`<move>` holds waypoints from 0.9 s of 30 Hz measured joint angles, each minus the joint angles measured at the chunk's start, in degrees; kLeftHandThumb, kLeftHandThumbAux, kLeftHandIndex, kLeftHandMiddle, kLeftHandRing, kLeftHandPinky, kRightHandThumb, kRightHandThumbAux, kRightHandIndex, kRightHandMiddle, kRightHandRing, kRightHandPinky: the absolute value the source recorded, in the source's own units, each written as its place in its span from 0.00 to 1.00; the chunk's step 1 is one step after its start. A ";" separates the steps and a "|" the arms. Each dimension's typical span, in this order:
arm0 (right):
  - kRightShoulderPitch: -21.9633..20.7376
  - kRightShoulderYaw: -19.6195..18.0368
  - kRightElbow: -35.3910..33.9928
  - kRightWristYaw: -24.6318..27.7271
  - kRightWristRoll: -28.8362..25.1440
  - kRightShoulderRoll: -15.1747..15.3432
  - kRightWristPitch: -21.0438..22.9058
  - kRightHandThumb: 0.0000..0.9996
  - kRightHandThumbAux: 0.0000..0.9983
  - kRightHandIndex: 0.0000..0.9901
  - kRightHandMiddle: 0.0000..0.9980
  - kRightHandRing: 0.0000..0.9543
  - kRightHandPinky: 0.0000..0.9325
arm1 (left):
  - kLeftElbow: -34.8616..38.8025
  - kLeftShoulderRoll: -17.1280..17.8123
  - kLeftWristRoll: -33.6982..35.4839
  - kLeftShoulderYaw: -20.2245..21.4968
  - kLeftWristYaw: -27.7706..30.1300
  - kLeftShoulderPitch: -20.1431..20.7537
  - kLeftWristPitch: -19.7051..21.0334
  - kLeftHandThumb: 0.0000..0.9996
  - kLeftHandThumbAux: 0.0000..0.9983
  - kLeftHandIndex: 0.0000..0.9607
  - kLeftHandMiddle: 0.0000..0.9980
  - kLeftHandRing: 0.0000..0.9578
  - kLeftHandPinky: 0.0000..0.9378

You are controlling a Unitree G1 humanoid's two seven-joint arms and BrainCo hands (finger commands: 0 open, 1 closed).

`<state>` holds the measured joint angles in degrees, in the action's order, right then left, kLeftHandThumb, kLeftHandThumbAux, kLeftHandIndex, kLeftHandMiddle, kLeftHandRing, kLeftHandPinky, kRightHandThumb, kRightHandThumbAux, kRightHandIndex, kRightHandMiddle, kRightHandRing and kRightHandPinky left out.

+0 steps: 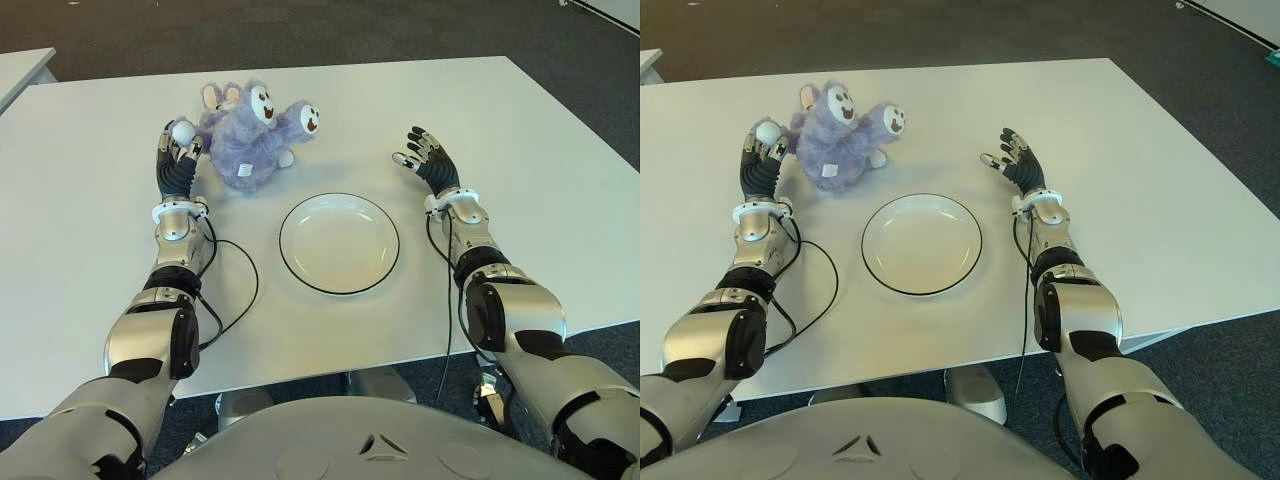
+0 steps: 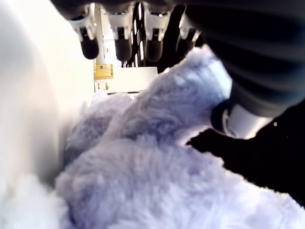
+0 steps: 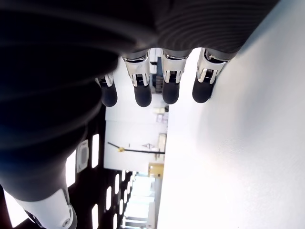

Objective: Put the doll into the plate.

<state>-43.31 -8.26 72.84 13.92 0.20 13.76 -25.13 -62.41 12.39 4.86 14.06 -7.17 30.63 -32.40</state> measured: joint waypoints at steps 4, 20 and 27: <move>0.00 -0.01 0.00 0.07 -0.01 0.01 0.00 0.14 0.72 0.01 0.03 0.03 0.05 | -0.35 -0.01 -0.03 -0.51 -0.08 0.26 0.00 0.42 0.52 0.01 0.08 0.08 0.08; 0.00 -0.07 -0.02 0.50 -0.09 0.05 -0.01 0.15 0.72 0.01 0.03 0.03 0.05 | -1.11 -0.41 -2.06 -2.42 -1.16 1.19 -0.89 0.43 0.54 0.00 0.13 0.17 0.21; 0.00 -0.06 -0.03 0.64 -0.09 0.07 -0.02 0.15 0.72 0.01 0.03 0.03 0.05 | -1.26 -0.79 -2.14 -3.08 -1.16 1.51 -1.78 0.43 0.57 0.00 0.14 0.18 0.19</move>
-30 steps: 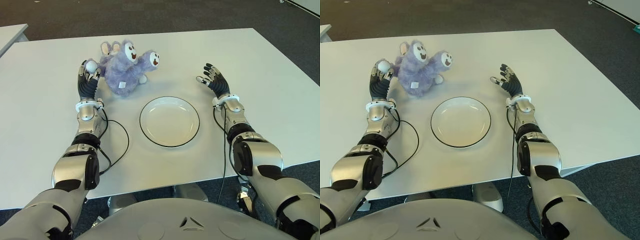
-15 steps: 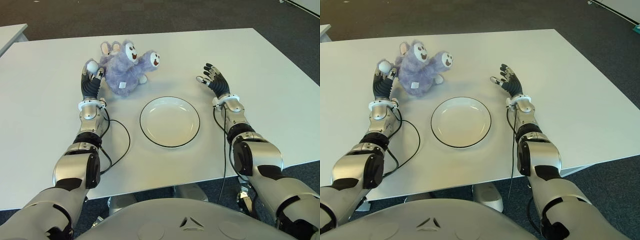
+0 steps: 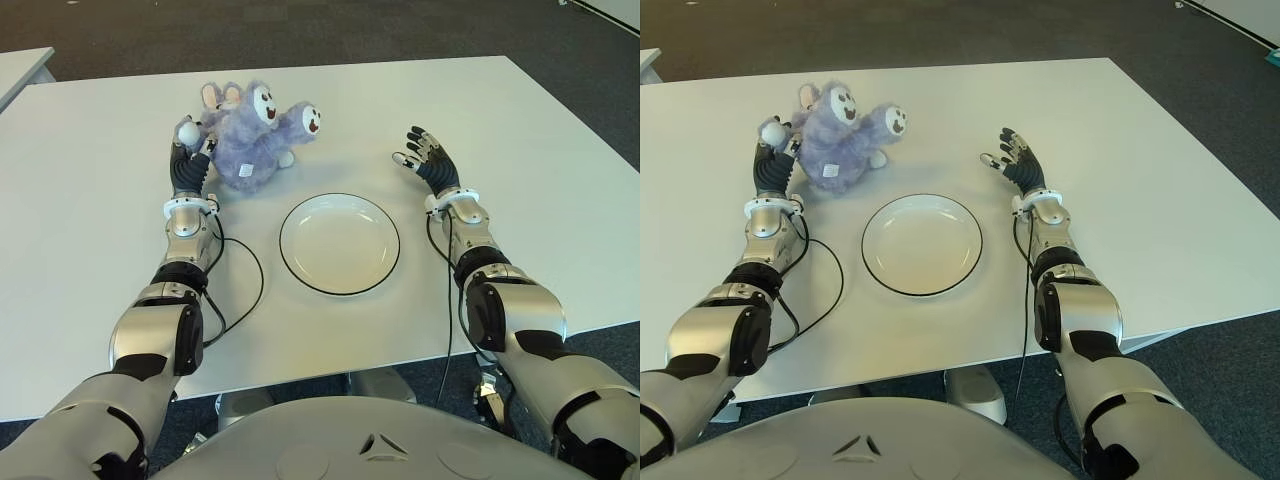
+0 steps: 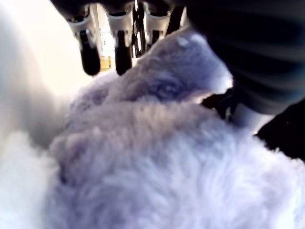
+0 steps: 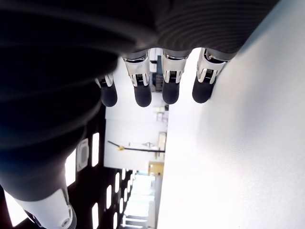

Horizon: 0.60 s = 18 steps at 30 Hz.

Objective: Put the doll into the plate.

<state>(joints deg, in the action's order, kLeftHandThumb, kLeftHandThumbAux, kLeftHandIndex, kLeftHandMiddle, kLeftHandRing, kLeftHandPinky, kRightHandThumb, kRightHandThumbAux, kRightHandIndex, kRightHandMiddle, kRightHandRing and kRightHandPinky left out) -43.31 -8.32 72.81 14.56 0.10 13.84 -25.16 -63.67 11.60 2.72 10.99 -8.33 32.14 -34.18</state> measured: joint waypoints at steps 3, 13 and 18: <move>-0.01 0.00 0.00 0.08 0.00 0.00 0.00 0.15 0.72 0.01 0.03 0.03 0.05 | -0.05 -0.09 0.00 -0.18 0.00 0.09 -0.14 0.42 0.56 0.00 0.14 0.19 0.18; 0.00 -0.01 -0.01 0.15 -0.02 0.03 -0.01 0.15 0.71 0.01 0.03 0.03 0.05 | -0.62 -0.22 0.00 -0.54 0.00 0.48 -0.53 0.41 0.55 0.00 0.12 0.16 0.14; 0.00 -0.01 -0.01 0.15 -0.02 0.03 -0.01 0.14 0.71 0.01 0.03 0.03 0.05 | -0.82 -0.29 -0.02 -0.72 0.00 0.65 -0.73 0.41 0.56 0.00 0.10 0.14 0.13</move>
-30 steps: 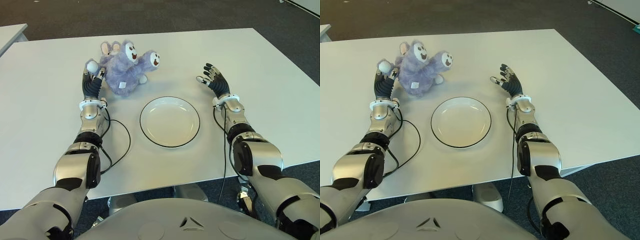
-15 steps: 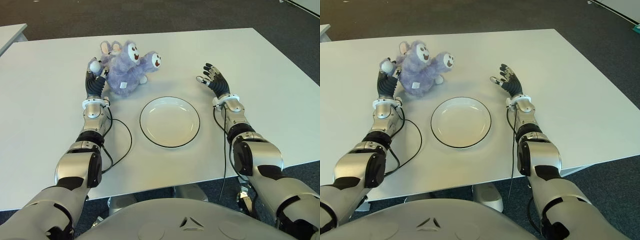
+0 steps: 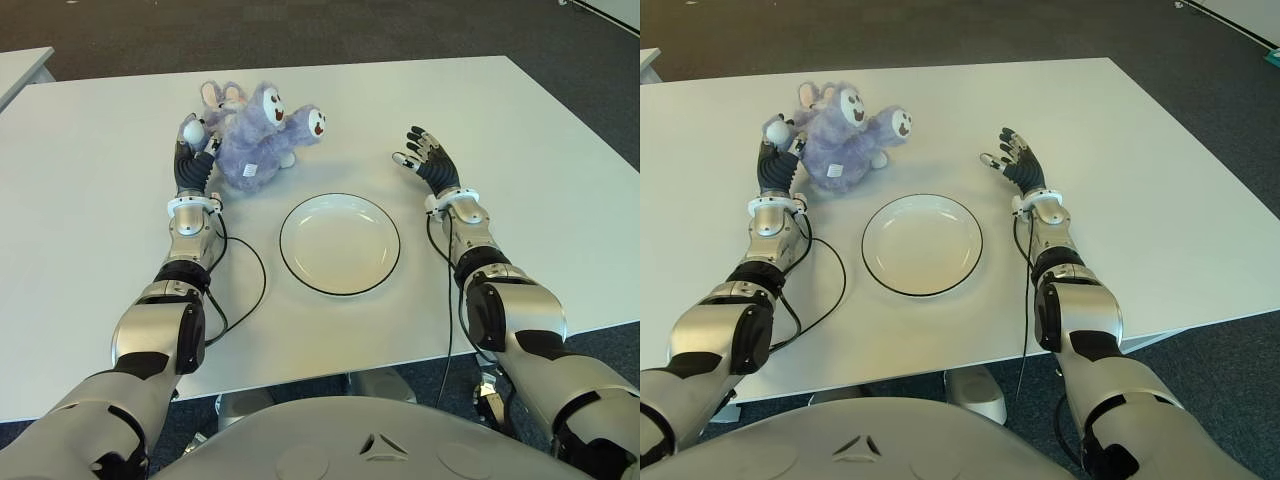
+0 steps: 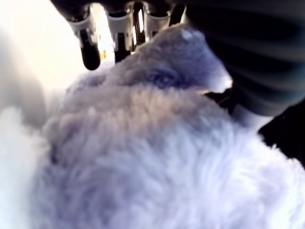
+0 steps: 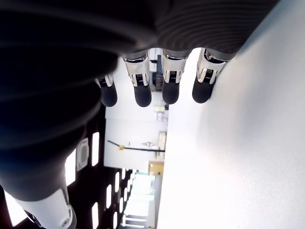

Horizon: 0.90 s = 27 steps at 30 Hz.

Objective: Put the doll into the plate.

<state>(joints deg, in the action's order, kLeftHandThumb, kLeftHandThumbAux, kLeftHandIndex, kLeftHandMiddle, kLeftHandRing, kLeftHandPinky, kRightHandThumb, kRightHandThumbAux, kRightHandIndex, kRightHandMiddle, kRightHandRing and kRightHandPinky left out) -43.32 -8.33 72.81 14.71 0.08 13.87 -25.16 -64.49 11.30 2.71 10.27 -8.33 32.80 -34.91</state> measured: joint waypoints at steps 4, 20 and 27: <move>0.00 0.00 0.00 0.00 0.00 0.00 0.00 0.14 0.71 0.01 0.03 0.03 0.05 | -0.11 -0.09 -0.27 -0.10 0.00 0.12 -0.45 0.41 0.57 0.00 0.10 0.14 0.13; -0.21 0.01 -0.03 0.00 0.00 0.01 0.00 0.15 0.71 0.01 0.03 0.03 0.05 | -1.39 -1.57 -1.03 0.12 -1.10 1.82 -0.58 0.51 0.57 0.07 0.17 0.36 0.26; -0.31 0.01 -0.03 0.00 0.00 -0.07 -0.01 0.14 0.72 0.01 0.03 0.03 0.05 | -1.94 -2.66 -1.00 0.50 -2.08 2.59 -0.66 0.55 0.54 0.14 0.22 0.28 0.31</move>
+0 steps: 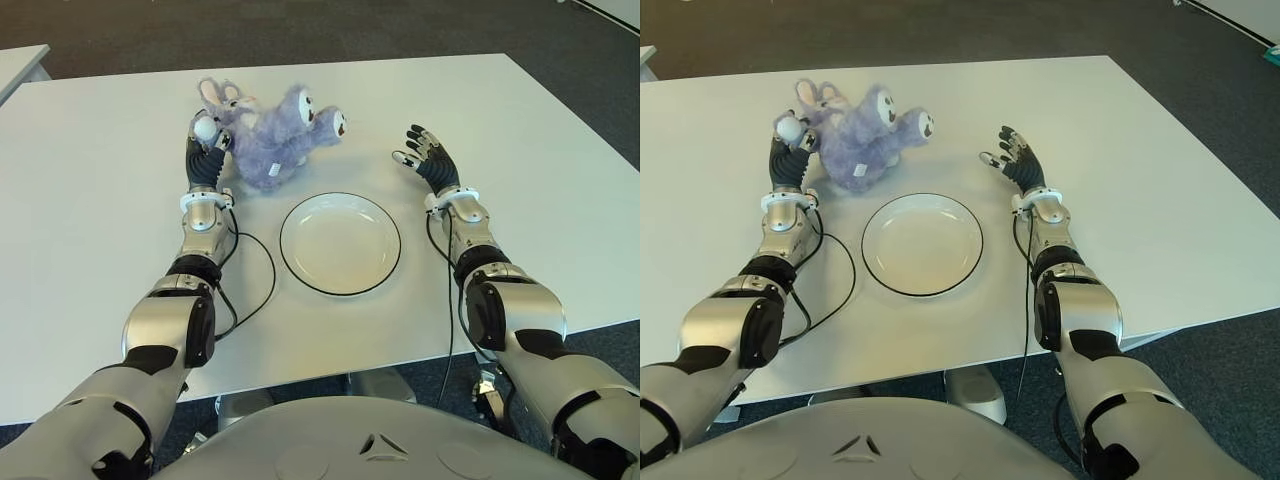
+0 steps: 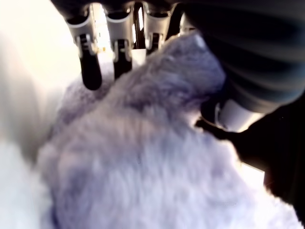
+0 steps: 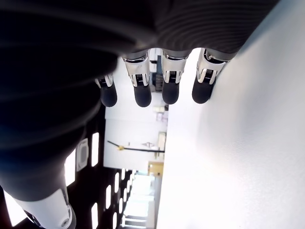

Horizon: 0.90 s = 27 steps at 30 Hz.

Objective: Put the doll into the plate.

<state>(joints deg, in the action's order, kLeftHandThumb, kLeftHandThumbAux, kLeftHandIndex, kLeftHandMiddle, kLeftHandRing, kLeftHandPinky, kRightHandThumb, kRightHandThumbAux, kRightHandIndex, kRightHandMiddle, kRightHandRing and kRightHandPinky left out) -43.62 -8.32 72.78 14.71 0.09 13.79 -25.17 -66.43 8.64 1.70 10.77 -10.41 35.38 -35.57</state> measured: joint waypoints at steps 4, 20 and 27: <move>-0.06 0.02 0.00 0.00 0.01 -0.04 0.00 0.13 0.73 0.01 0.03 0.03 0.05 | -0.52 -0.47 -0.15 0.01 -2.49 1.00 -0.50 0.58 0.54 0.17 0.26 0.30 0.34; -0.28 0.04 0.00 0.11 0.01 -0.05 -0.02 0.15 0.72 0.01 0.03 0.03 0.05 | -1.88 -1.02 -3.42 -0.93 -10.00 2.46 -0.77 0.71 0.62 0.36 0.32 0.34 0.36; -0.36 0.03 0.00 0.14 0.00 -0.07 -0.02 0.16 0.73 0.01 0.03 0.03 0.05 | -2.38 -1.02 -4.12 -1.10 -10.88 3.14 -0.82 0.72 0.70 0.43 0.34 0.35 0.37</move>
<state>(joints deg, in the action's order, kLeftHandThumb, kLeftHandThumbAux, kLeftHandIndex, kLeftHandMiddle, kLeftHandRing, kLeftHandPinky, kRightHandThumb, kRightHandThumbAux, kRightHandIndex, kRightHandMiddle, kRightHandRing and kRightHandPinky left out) -43.98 -8.29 72.78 14.85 0.09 13.73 -25.19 -68.82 7.62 -2.42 9.67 -21.29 38.52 -36.39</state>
